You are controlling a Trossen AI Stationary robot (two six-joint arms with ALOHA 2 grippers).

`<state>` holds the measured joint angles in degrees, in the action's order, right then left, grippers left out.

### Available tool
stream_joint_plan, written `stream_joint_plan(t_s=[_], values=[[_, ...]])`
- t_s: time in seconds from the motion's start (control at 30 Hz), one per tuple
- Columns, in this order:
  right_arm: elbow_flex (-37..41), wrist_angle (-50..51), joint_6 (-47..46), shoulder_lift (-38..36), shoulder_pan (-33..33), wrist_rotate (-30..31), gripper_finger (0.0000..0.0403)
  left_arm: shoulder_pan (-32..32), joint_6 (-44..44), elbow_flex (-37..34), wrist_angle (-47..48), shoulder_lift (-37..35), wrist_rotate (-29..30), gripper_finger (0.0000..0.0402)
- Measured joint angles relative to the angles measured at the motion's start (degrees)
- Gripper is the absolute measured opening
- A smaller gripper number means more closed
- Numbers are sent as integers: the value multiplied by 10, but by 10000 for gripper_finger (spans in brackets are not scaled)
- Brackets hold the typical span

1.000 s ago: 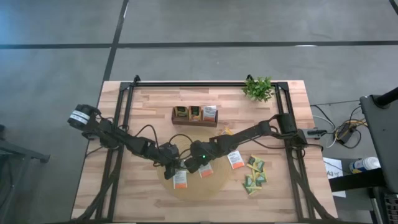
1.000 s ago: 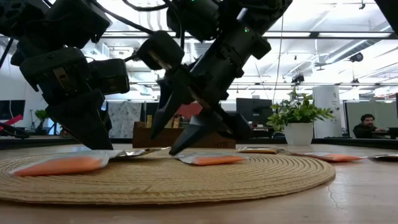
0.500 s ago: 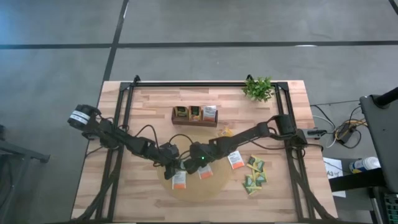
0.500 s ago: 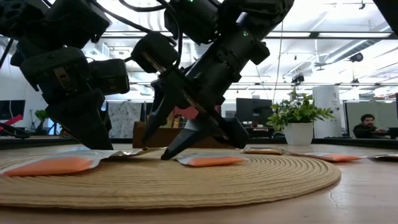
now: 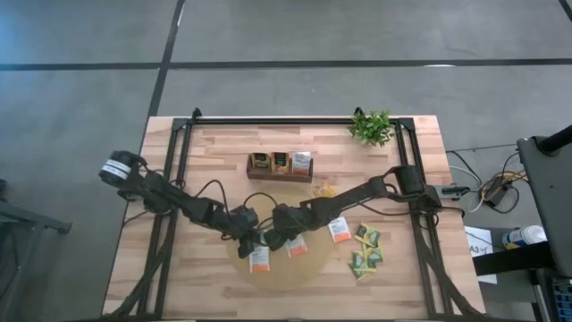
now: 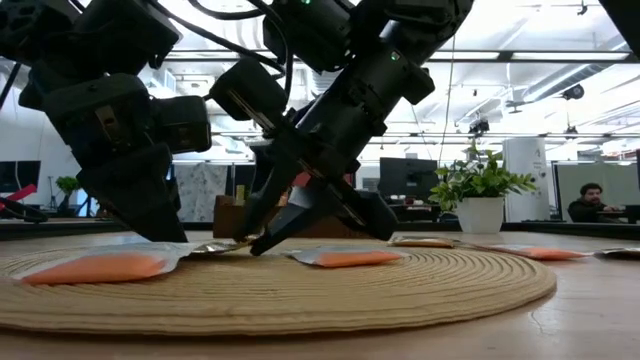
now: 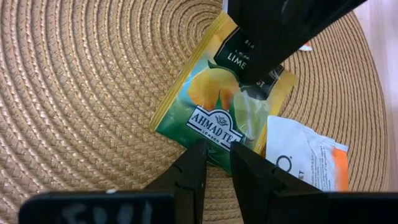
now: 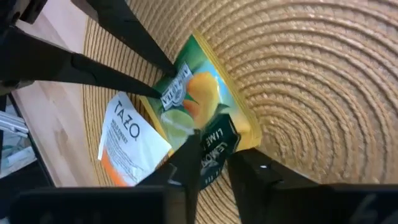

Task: Pick & Place Tea
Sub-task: Put the green tea bag into the left section of the wooden organizer

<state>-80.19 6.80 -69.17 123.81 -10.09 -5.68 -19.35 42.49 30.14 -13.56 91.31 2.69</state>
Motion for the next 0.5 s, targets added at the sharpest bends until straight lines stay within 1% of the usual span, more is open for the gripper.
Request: stream_joint_plan(t_s=[0.13, 0.23, 0.33, 0.5], values=[[0, 6, 24, -4, 1, 17, 35, 0, -1, 6, 0, -11, 0, 76], [0, 6, 50, -17, 4, 34, 15, 0, -1, 5, 7, -25, 0, 76], [0, 20, 78, -36, 10, 53, 10, 0, 0, 4, 28, -41, 3, 76], [0, 71, 142, -73, 37, 75, 9, -2, 8, 4, 77, -72, 10, 76]])
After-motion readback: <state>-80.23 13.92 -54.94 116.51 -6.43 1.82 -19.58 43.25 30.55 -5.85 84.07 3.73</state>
